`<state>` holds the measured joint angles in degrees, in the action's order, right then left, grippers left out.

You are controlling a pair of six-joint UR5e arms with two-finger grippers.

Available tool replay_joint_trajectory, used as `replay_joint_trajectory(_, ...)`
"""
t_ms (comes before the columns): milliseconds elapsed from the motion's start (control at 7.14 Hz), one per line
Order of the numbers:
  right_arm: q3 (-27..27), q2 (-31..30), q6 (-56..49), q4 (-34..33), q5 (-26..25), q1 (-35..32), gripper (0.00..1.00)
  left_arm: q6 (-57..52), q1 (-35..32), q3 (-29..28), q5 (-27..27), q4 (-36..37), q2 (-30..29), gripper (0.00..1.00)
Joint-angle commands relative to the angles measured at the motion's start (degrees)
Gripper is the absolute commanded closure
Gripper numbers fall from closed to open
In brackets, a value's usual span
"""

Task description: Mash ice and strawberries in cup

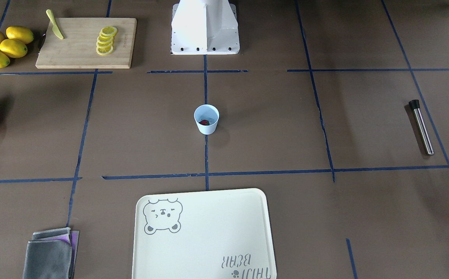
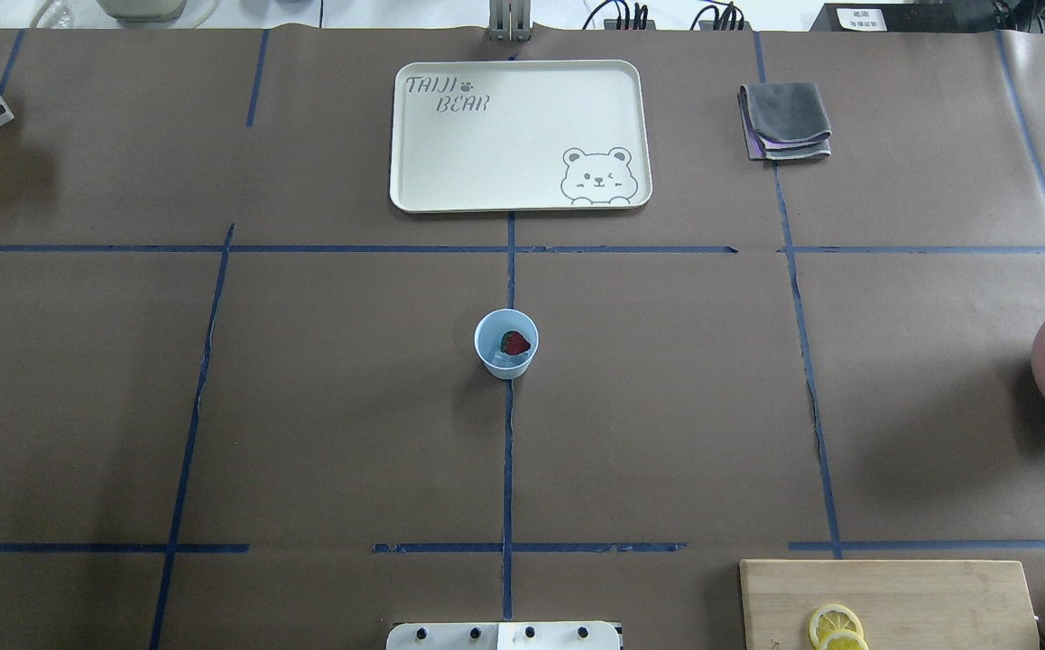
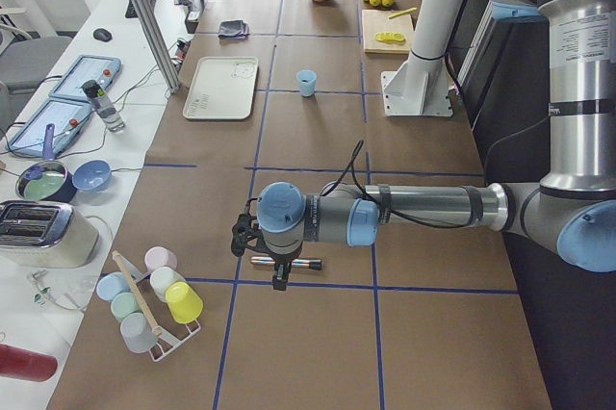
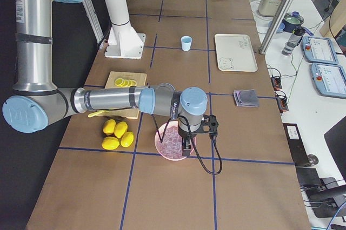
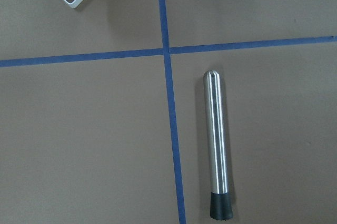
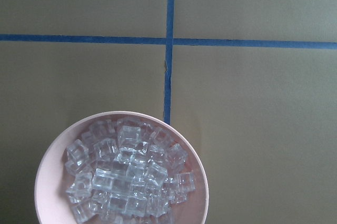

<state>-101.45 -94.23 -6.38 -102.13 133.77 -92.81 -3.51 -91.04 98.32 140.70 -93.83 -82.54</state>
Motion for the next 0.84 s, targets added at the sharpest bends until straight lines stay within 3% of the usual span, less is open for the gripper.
replay_joint_trajectory(0, -0.2, -0.1, 0.0, 0.0, 0.0, 0.0, 0.01, 0.0, 0.2, 1.3, -0.1, 0.3, 0.1, 0.00)
replay_joint_trajectory(701, -0.1, -0.3, 0.0, 0.0, 0.0, 0.0, 0.01, 0.0, 2.0, 1.1, -0.7, 0.4, -0.3, 0.00)
